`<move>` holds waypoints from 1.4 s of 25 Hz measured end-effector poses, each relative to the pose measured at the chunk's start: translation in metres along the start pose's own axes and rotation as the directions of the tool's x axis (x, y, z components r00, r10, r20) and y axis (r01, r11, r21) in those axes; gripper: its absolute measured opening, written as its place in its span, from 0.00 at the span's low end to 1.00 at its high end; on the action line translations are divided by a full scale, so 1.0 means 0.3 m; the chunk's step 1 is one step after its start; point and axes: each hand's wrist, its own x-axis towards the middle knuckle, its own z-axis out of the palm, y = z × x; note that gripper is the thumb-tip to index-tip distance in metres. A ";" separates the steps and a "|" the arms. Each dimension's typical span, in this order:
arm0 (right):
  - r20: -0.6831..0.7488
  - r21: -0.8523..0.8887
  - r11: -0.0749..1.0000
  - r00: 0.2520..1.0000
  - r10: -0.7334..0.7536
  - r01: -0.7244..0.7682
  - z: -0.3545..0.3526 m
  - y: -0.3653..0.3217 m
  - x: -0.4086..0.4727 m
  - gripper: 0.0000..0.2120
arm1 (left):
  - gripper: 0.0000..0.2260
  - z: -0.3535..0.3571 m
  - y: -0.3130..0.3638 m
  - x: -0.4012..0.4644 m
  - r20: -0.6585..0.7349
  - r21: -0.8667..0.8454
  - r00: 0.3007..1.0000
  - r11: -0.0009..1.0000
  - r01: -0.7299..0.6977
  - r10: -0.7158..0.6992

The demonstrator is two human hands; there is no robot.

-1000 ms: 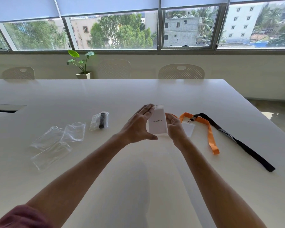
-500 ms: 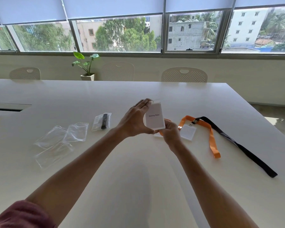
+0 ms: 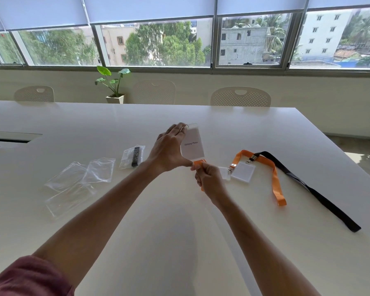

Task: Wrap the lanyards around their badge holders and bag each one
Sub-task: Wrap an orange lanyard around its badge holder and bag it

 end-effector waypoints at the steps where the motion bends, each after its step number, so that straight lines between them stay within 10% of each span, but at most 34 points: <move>1: 0.015 0.013 1.000 1.000 0.015 -0.015 0.007 -0.003 -0.004 0.13 | 0.52 -0.001 -0.005 0.002 0.002 -0.007 1.000 1.000 0.016 -0.016; 35: 0.282 -0.183 0.981 0.953 0.113 -0.062 0.044 -0.098 -0.115 0.19 | 0.47 0.060 -0.067 -0.014 0.091 0.384 0.992 0.922 0.044 -0.085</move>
